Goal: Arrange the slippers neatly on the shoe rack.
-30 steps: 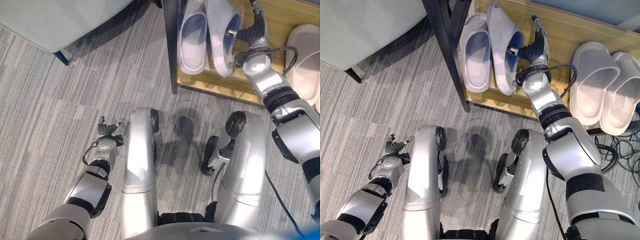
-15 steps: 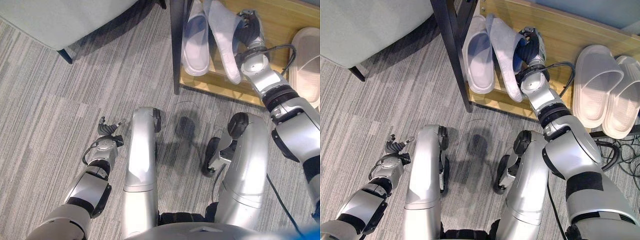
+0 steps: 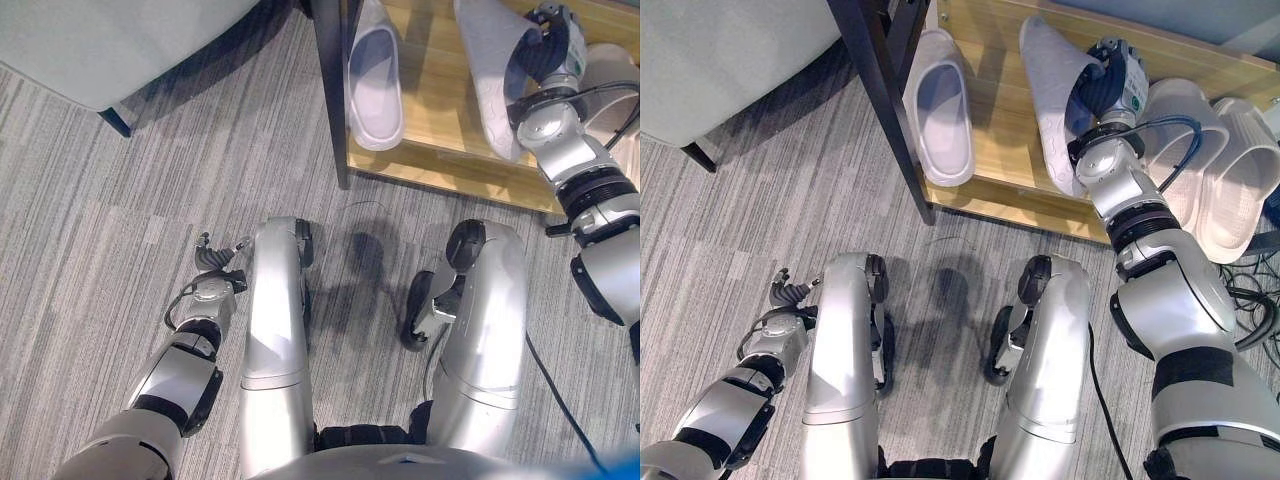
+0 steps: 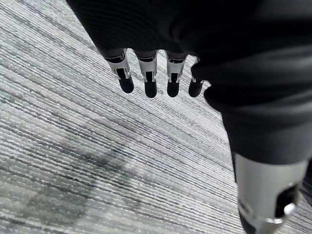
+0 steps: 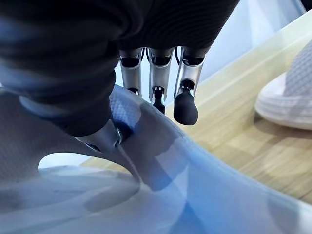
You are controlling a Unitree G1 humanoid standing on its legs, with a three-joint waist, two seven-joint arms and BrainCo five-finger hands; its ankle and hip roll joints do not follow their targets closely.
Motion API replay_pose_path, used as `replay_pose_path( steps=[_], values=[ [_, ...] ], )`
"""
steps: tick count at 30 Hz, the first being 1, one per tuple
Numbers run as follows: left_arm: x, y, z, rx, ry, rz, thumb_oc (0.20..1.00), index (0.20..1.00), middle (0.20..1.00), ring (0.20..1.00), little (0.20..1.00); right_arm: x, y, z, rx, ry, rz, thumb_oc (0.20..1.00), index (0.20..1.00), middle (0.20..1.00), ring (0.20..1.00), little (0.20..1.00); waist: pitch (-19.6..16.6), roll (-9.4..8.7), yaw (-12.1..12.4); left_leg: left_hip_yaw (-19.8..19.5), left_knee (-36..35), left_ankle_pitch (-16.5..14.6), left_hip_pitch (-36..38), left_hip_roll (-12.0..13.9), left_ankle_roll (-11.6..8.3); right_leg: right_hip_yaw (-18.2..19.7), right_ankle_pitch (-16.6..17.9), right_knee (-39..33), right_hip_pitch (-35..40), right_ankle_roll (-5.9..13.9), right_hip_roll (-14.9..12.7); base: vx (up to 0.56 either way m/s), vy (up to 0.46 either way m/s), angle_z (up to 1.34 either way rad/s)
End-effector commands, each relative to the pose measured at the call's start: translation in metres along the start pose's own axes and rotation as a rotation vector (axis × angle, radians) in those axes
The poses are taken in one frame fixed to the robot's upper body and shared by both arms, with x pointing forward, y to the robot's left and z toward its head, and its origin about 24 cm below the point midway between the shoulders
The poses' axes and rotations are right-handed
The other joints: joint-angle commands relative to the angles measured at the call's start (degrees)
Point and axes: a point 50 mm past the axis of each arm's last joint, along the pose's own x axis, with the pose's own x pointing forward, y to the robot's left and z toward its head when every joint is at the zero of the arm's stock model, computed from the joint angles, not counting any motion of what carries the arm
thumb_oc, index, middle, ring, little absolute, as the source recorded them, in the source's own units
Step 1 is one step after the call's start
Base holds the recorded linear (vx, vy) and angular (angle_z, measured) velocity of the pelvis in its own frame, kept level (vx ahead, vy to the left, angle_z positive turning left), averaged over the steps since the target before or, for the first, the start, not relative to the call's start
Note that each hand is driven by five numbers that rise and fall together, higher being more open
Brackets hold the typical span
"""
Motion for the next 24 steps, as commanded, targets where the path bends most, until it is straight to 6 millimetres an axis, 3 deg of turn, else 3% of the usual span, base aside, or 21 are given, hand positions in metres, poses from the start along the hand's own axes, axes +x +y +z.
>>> replay_pose_path(
  steps=[1, 2, 3, 7, 15, 24],
  values=[
    [0.005, 0.008, 0.017, 0.041, -0.079, 0.030, 1.000, 1.000, 1.000, 1.000, 1.000, 0.014, -0.011, 0.029, 0.032, -0.063, -0.059, 0.200, 0.200, 0.200, 0.200, 0.200, -1.85, -1.33, 3.43, -8.10, -2.27, 2.52, -2.00, -3.94, -1.09, 9.67, -2.47, 4.54, 5.52, -0.45, 0.04, 0.00, 0.000, 0.00],
    [0.005, 0.007, 0.017, 0.040, -0.075, 0.030, 1.000, 1.000, 1.000, 1.000, 1.000, 0.012, -0.006, 0.028, 0.030, -0.050, -0.041, 0.200, 0.200, 0.200, 0.200, 0.200, -1.85, -1.36, 3.45, -8.02, -2.30, 2.52, -2.00, -3.93, -1.08, 9.70, -2.49, 4.60, 5.52, -0.44, 0.07, 0.00, 0.000, 0.00],
    [0.005, 0.007, 0.017, 0.037, -0.075, 0.031, 1.000, 1.000, 1.000, 1.000, 1.000, 0.012, -0.004, 0.029, 0.036, -0.042, -0.039, 1.000, 1.000, 1.000, 1.000, 1.000, -1.85, -1.33, 3.45, -7.98, -2.35, 2.56, -2.00, -3.88, -1.08, 9.70, -2.50, 4.59, 5.52, -0.45, 0.07, 0.00, 0.000, 0.00],
    [0.004, 0.004, 0.014, 0.039, -0.059, 0.029, 1.000, 1.000, 1.000, 1.000, 1.000, 0.009, 0.008, 0.034, 0.078, -0.015, -0.010, 1.000, 1.000, 1.000, 1.000, 1.000, -1.85, -1.53, 3.66, -7.66, -2.53, 2.53, -2.00, -3.92, -1.10, 9.90, -2.28, 4.57, 5.52, -0.49, 0.24, 0.00, 0.000, 0.00],
    [0.003, 0.004, 0.009, 0.036, -0.038, 0.035, 1.000, 1.000, 1.000, 1.000, 1.000, 0.009, 0.012, 0.041, 0.106, -0.015, -0.005, 1.000, 1.000, 1.000, 1.000, 1.000, -1.85, -1.77, 3.67, -7.61, -2.49, 2.60, -2.00, -3.93, -1.14, 9.91, -1.93, 4.38, 5.52, -0.40, 0.27, 0.00, 0.000, 0.00],
    [0.003, 0.008, 0.006, 0.000, -0.024, 0.064, 1.000, 1.000, 1.000, 1.000, 1.000, 0.000, 0.004, 0.042, 0.364, -0.013, -0.123, 1.000, 1.000, 1.000, 1.000, 1.000, -1.85, -1.93, 2.66, -7.19, -2.38, 2.80, -2.00, -3.89, -1.04, 9.93, -1.94, 4.43, 5.52, -0.38, 0.62, -0.01, 0.003, 0.00]
  ],
)
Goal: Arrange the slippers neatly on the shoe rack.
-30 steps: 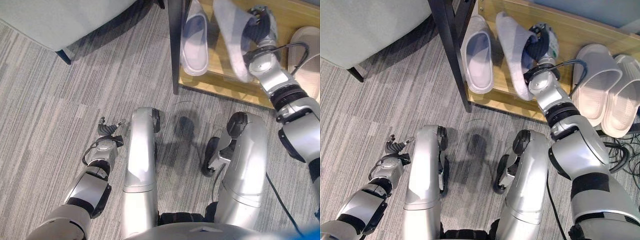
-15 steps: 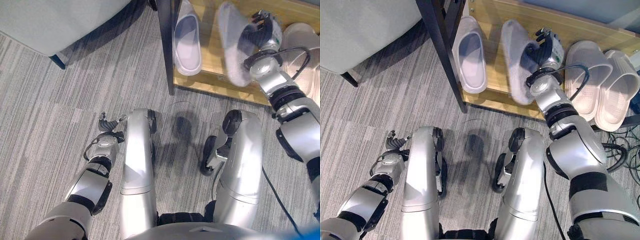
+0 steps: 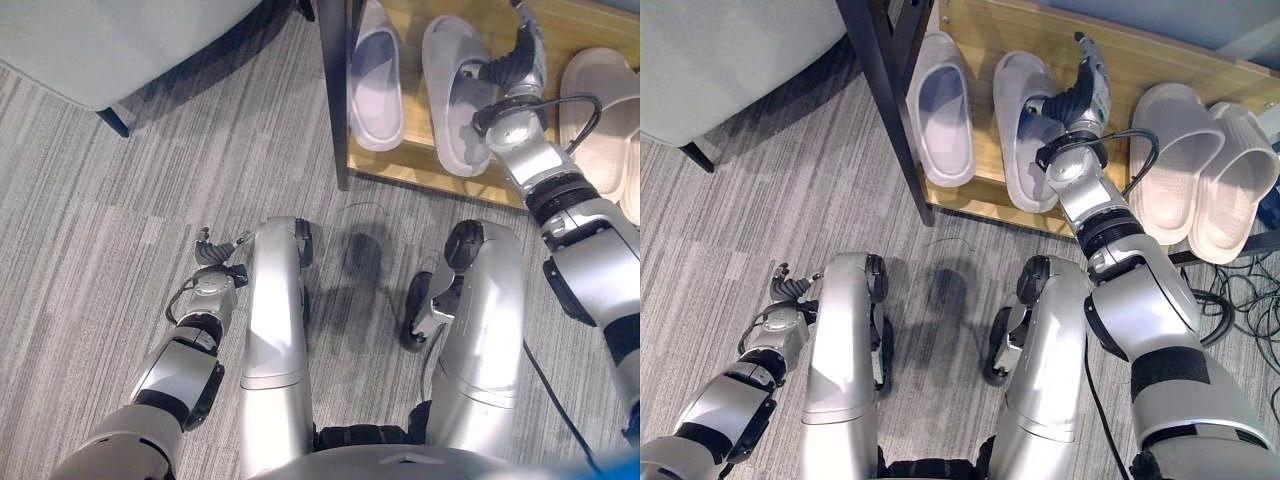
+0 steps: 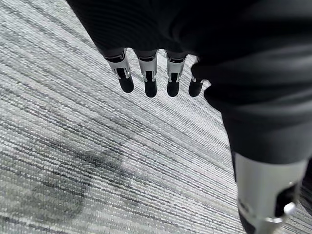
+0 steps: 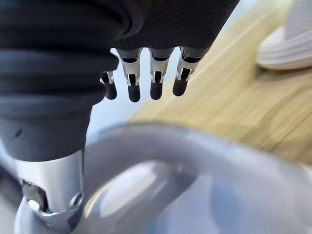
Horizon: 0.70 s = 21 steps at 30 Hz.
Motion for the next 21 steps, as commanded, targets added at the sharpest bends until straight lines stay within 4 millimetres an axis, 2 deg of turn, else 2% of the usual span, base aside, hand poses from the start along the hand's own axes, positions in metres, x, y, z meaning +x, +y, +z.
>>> replay_pose_path(
  steps=[1, 4, 9, 10, 12, 15, 21],
  values=[
    [0.001, 0.010, 0.002, 0.006, -0.025, 0.056, 1.000, 1.000, 1.000, 1.000, 1.000, 0.006, -0.016, 0.031, 0.197, -0.106, -0.122, 1.000, 1.000, 1.000, 1.000, 1.000, -1.90, -1.44, 2.79, -7.15, -2.66, 2.87, -2.26, -3.98, -0.99, 9.73, -2.22, 4.50, 5.17, -0.87, 0.42, -0.03, -0.004, -0.01],
    [0.000, 0.010, -0.002, 0.002, -0.025, 0.058, 1.000, 1.000, 1.000, 1.000, 1.000, -0.005, -0.023, 0.024, 0.247, -0.147, -0.162, 1.000, 1.000, 1.000, 1.000, 1.000, -1.90, -1.50, 2.09, -7.00, -2.46, 3.27, -2.26, -4.08, -0.88, 9.73, -2.32, 4.66, 5.17, -0.86, 0.65, -0.05, -0.009, -0.01],
    [-0.002, 0.011, -0.007, 0.000, -0.011, 0.055, 1.000, 1.000, 1.000, 1.000, 1.000, -0.014, -0.017, 0.014, 0.271, -0.121, -0.128, 1.000, 1.000, 1.000, 1.000, 1.000, -1.90, -1.29, 1.75, -7.05, -2.38, 3.74, -2.26, -4.19, -0.93, 9.71, -2.14, 4.62, 5.17, -0.87, 0.82, -0.06, -0.006, 0.00],
    [-0.003, 0.010, -0.007, -0.022, -0.009, 0.054, 1.000, 1.000, 1.000, 1.000, 1.000, -0.026, -0.009, 0.010, 0.377, -0.105, -0.106, 1.000, 1.000, 1.000, 1.000, 1.000, -1.90, -1.34, 1.43, -6.85, -2.61, 3.97, -2.26, -4.24, -0.90, 9.70, -2.14, 4.38, 5.17, -0.89, 1.04, -0.06, 0.001, -0.01],
    [-0.005, 0.007, -0.011, -0.037, -0.001, 0.044, 1.000, 1.000, 1.000, 1.000, 1.000, -0.042, -0.001, 0.007, 0.478, -0.089, -0.074, 1.000, 1.000, 1.000, 1.000, 1.000, -1.90, -1.62, 1.04, -6.50, -2.68, 4.50, -2.26, -4.49, -0.84, 9.71, -1.83, 4.38, 5.17, -0.97, 1.31, -0.07, 0.013, -0.01],
    [-0.008, 0.005, -0.016, -0.047, 0.011, 0.041, 1.000, 1.000, 1.000, 1.000, 1.000, -0.056, 0.007, -0.001, 0.512, -0.074, -0.031, 1.000, 1.000, 1.000, 1.000, 1.000, -1.90, -1.67, 1.03, -6.31, -2.12, 4.56, -2.26, -4.82, -0.93, 9.92, -1.68, 4.68, 5.17, -0.72, 1.73, -0.04, 0.008, -0.05],
    [-0.009, 0.001, -0.011, -0.058, -0.009, 0.028, 1.000, 1.000, 1.000, 1.000, 1.000, -0.084, 0.027, -0.017, 0.534, -0.013, 0.078, 1.000, 1.000, 1.000, 1.000, 1.000, -1.90, -1.10, 0.09, -6.12, -1.38, 5.03, -2.26, -4.78, -0.91, 10.07, -1.27, 5.14, 5.17, -0.19, 1.82, -0.04, 0.012, -0.03]
  ],
)
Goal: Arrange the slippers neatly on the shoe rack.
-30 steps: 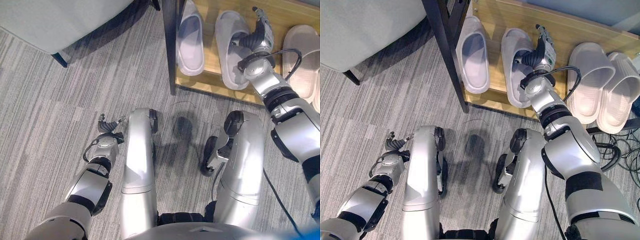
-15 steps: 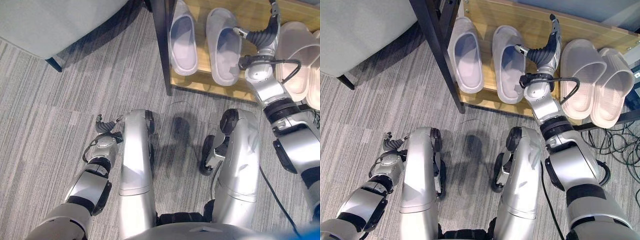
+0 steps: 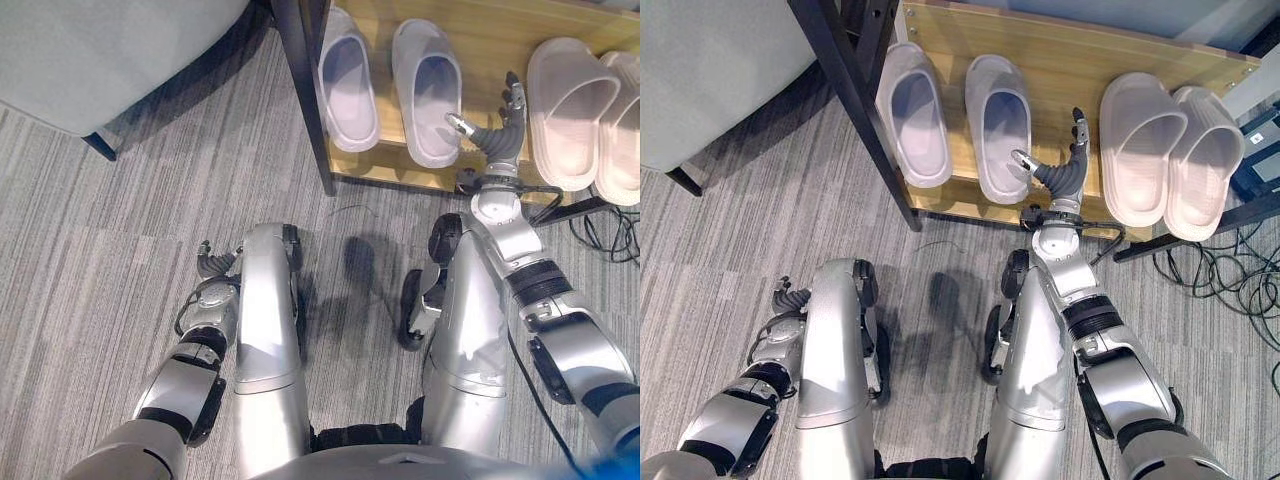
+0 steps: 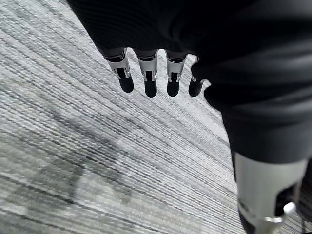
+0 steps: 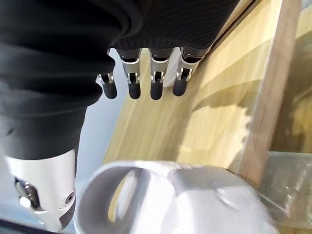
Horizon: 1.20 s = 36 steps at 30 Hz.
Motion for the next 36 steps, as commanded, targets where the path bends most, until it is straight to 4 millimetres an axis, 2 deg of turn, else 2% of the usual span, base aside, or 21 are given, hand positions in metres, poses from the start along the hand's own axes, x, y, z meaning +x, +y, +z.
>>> replay_pose_path(
  steps=[1, 5, 9, 19, 23, 31, 36],
  values=[
    [0.000, 0.002, 0.006, 0.047, -0.060, 0.008, 1.000, 1.000, 1.000, 1.000, 1.000, -0.002, 0.011, 0.023, 0.112, -0.100, 0.045, 1.000, 1.000, 1.000, 1.000, 1.000, -1.98, -0.97, 3.10, -6.52, -3.22, 5.62, -3.90, -4.84, -0.35, 8.68, -1.91, 3.65, 4.80, -1.24, -0.04, -0.05, 0.000, -0.01],
    [0.000, 0.002, 0.008, 0.044, -0.074, 0.003, 1.000, 1.000, 1.000, 1.000, 1.000, -0.008, 0.020, 0.020, 0.126, -0.085, 0.094, 1.000, 1.000, 1.000, 1.000, 1.000, -1.98, -0.59, 2.89, -6.06, -3.02, 5.89, -3.90, -4.59, -0.16, 8.82, -1.95, 4.19, 4.80, -1.20, 0.29, -0.05, -0.009, 0.02],
    [-0.004, 0.002, -0.004, 0.053, -0.045, 0.007, 1.000, 1.000, 1.000, 1.000, 1.000, -0.016, 0.040, 0.022, 0.133, -0.086, 0.185, 1.000, 1.000, 1.000, 1.000, 1.000, -1.98, -0.40, 2.87, -5.52, -3.50, 6.22, -3.90, -4.64, -0.11, 8.83, -1.73, 3.92, 4.80, -1.47, 0.31, -0.05, -0.016, 0.02],
    [-0.007, -0.014, 0.005, 0.045, -0.076, -0.010, 1.000, 1.000, 1.000, 1.000, 1.000, -0.049, 0.080, 0.021, 0.180, -0.052, 0.316, 1.000, 1.000, 1.000, 1.000, 1.000, -1.98, 0.11, 2.26, -5.15, -4.63, 6.50, -3.90, -4.89, -0.12, 8.76, -1.56, 3.52, 4.80, -1.70, 0.82, -0.01, 0.000, 0.00],
    [-0.009, -0.019, 0.004, 0.052, -0.075, -0.015, 1.000, 1.000, 1.000, 1.000, 1.000, -0.054, 0.088, 0.023, 0.203, -0.041, 0.338, 1.000, 1.000, 1.000, 1.000, 1.000, -1.98, 0.34, 2.28, -5.39, -5.05, 6.67, -3.90, -5.22, 0.00, 8.64, -1.81, 3.44, 4.80, -1.60, 0.94, 0.00, 0.000, 0.00],
    [-0.010, -0.021, 0.000, 0.058, -0.065, -0.015, 1.000, 1.000, 1.000, 1.000, 1.000, -0.056, 0.094, 0.024, 0.180, -0.048, 0.373, 1.000, 1.000, 1.000, 1.000, 1.000, -1.98, 0.24, 2.27, -5.09, -5.02, 6.41, -3.90, -5.28, -0.16, 8.86, -1.89, 3.98, 4.80, -1.49, 0.85, 0.00, 0.000, 0.00],
    [-0.012, -0.015, -0.010, 0.072, -0.042, -0.005, 1.000, 1.000, 1.000, 1.000, 1.000, -0.046, 0.073, 0.023, 0.154, -0.088, 0.264, 1.000, 1.000, 1.000, 1.000, 1.000, -1.98, 0.21, 2.20, -5.18, -4.94, 6.35, -3.90, -5.36, -0.20, 8.82, -1.83, 4.07, 4.80, -1.45, 1.00, 0.00, 0.000, 0.00]
  ],
)
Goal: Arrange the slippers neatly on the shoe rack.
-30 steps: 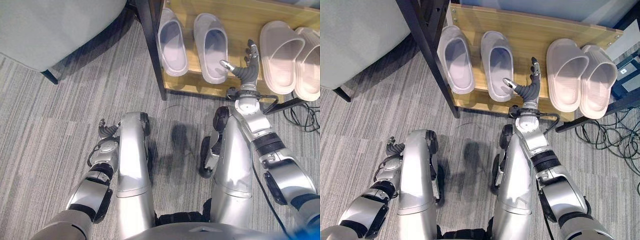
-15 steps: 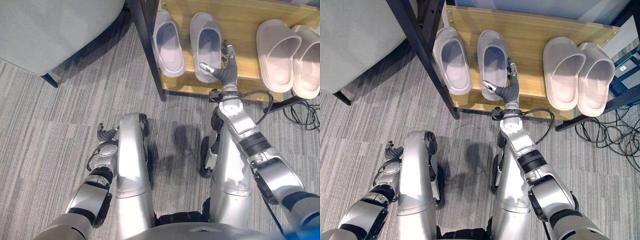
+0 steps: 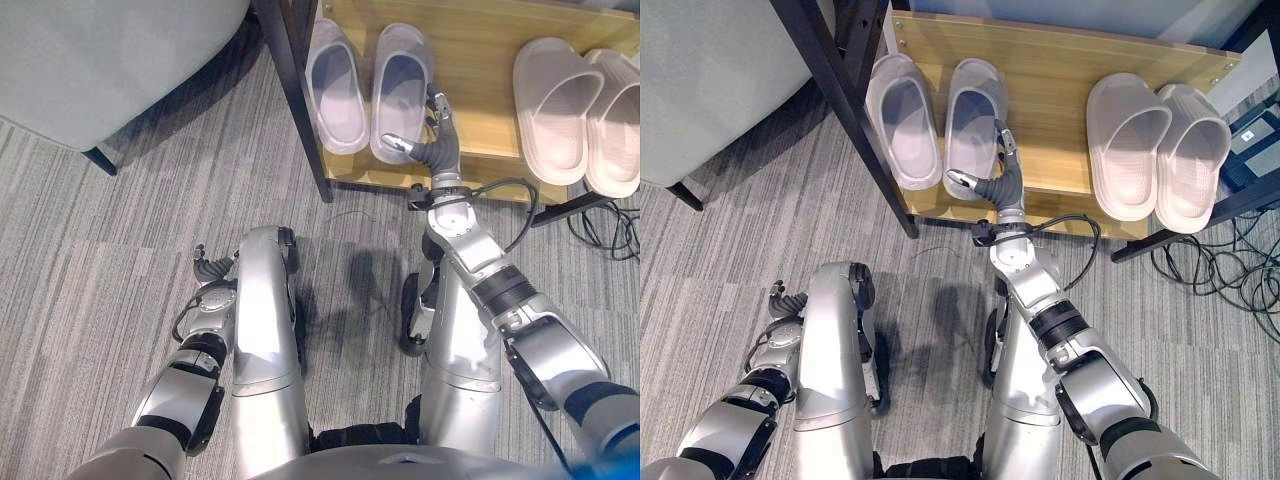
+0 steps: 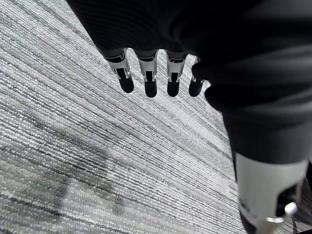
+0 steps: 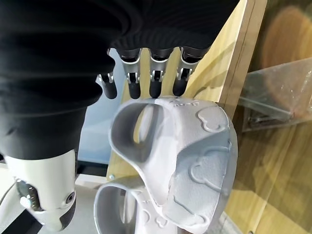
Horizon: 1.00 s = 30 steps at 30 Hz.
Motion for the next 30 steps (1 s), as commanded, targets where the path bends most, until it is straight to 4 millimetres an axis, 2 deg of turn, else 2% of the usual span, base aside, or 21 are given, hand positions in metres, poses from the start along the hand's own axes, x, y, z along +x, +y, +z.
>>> replay_pose_path(
  steps=[1, 3, 7, 13, 14, 20, 30],
  values=[
    [-0.009, -0.020, -0.001, 0.041, -0.043, -0.066, 1.000, 1.000, 1.000, 1.000, 1.000, -0.013, 0.012, 0.004, 0.038, -0.062, -0.011, 1.000, 1.000, 1.000, 1.000, 1.000, -2.11, 0.03, 3.79, -5.55, -6.05, 6.80, -4.84, -4.87, 0.41, 7.68, -1.27, 2.27, 4.34, -2.05, 0.76, 0.00, 0.000, 0.00],
    [-0.009, -0.020, -0.001, 0.043, -0.041, -0.071, 1.000, 1.000, 1.000, 1.000, 1.000, -0.004, 0.001, 0.000, 0.025, -0.033, -0.069, 1.000, 1.000, 1.000, 1.000, 1.000, -2.11, 0.23, 3.90, -5.58, -5.95, 6.82, -4.84, -4.94, 0.40, 7.68, -1.26, 2.43, 4.34, -2.06, 0.83, 0.00, 0.000, 0.00],
    [-0.006, -0.018, 0.002, 0.044, -0.041, -0.066, 1.000, 1.000, 1.000, 1.000, 1.000, 0.009, -0.007, -0.004, -0.034, 0.001, -0.102, 1.000, 1.000, 1.000, 1.000, 1.000, -2.11, 0.62, 4.24, -5.66, -6.14, 7.04, -4.84, -5.02, 0.34, 7.58, -1.26, 2.41, 4.34, -2.06, 0.82, 0.00, 0.000, 0.00],
    [-0.002, -0.014, 0.002, 0.065, -0.028, -0.062, 1.000, 1.000, 1.000, 1.000, 1.000, 0.029, -0.013, -0.004, -0.118, 0.039, -0.109, 1.000, 1.000, 1.000, 1.000, 1.000, -2.11, 1.21, 4.97, -5.84, -6.16, 7.25, -4.84, -5.17, 0.19, 7.58, -1.16, 2.54, 4.34, -1.96, 0.81, 0.00, 0.000, 0.00],
    [-0.001, -0.014, 0.003, 0.069, -0.029, -0.065, 1.000, 1.000, 1.000, 1.000, 1.000, 0.036, -0.012, 0.001, -0.136, 0.030, -0.091, 1.000, 1.000, 1.000, 1.000, 1.000, -2.11, 1.46, 5.31, -5.79, -6.23, 7.32, -4.84, -5.21, 0.14, 7.64, -1.08, 2.57, 4.34, -1.92, 0.73, 0.00, 0.000, 0.00],
    [0.001, -0.011, 0.003, 0.074, -0.021, -0.071, 1.000, 1.000, 1.000, 1.000, 1.000, 0.047, -0.010, 0.010, -0.132, 0.030, -0.047, 1.000, 1.000, 1.000, 1.000, 1.000, -2.11, 1.71, 5.89, -5.70, -6.45, 7.45, -4.84, -5.21, -0.05, 7.85, -0.71, 2.56, 4.34, -1.75, 0.78, 0.00, 0.000, 0.00],
    [0.003, -0.003, 0.001, 0.079, -0.013, -0.074, 1.000, 1.000, 1.000, 1.000, 1.000, 0.054, -0.005, 0.023, -0.116, -0.012, 0.037, 1.000, 1.000, 1.000, 1.000, 1.000, -2.11, 1.75, 6.32, -5.79, -6.71, 7.73, -4.84, -5.11, -0.24, 8.00, -0.40, 2.46, 4.34, -1.63, 0.81, 0.00, 0.000, 0.00]
  ],
)
